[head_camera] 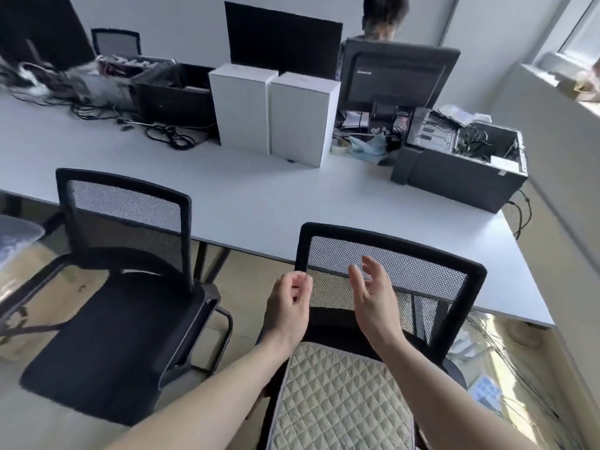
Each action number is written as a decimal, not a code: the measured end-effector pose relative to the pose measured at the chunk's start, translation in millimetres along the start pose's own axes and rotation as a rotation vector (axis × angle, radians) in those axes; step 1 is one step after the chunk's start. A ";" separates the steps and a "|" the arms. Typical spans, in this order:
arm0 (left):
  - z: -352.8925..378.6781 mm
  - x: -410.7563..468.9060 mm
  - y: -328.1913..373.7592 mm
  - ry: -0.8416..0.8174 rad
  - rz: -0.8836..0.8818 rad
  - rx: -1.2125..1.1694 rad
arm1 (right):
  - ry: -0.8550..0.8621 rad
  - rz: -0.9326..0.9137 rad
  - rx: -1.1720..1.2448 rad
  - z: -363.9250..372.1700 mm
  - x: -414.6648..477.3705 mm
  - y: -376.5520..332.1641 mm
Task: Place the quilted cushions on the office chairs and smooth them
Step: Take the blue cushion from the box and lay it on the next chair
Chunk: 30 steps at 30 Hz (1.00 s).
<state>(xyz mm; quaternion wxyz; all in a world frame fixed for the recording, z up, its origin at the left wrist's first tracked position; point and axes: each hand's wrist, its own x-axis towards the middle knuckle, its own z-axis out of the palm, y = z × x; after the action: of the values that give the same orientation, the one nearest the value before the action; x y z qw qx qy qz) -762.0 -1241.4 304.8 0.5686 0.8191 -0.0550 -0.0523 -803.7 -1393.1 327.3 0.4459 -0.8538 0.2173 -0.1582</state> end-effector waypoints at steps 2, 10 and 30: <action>-13.9 -6.3 7.9 0.056 -0.028 -0.028 | -0.036 -0.027 0.004 0.0 -3.9 -14.2; -83.6 -40.1 31.4 0.251 -0.069 -0.108 | -0.170 -0.109 0.095 10.5 -30.9 -73.1; -350.4 -76.2 -4.0 0.640 -0.073 -0.107 | -0.425 -0.300 0.238 182.7 -104.4 -272.5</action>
<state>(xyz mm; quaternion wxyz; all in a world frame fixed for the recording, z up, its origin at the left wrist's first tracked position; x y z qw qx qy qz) -785.3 -904.2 424.7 0.5969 0.7644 0.1590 0.1846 -745.6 -1074.7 444.6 0.5500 -0.8322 -0.0299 -0.0643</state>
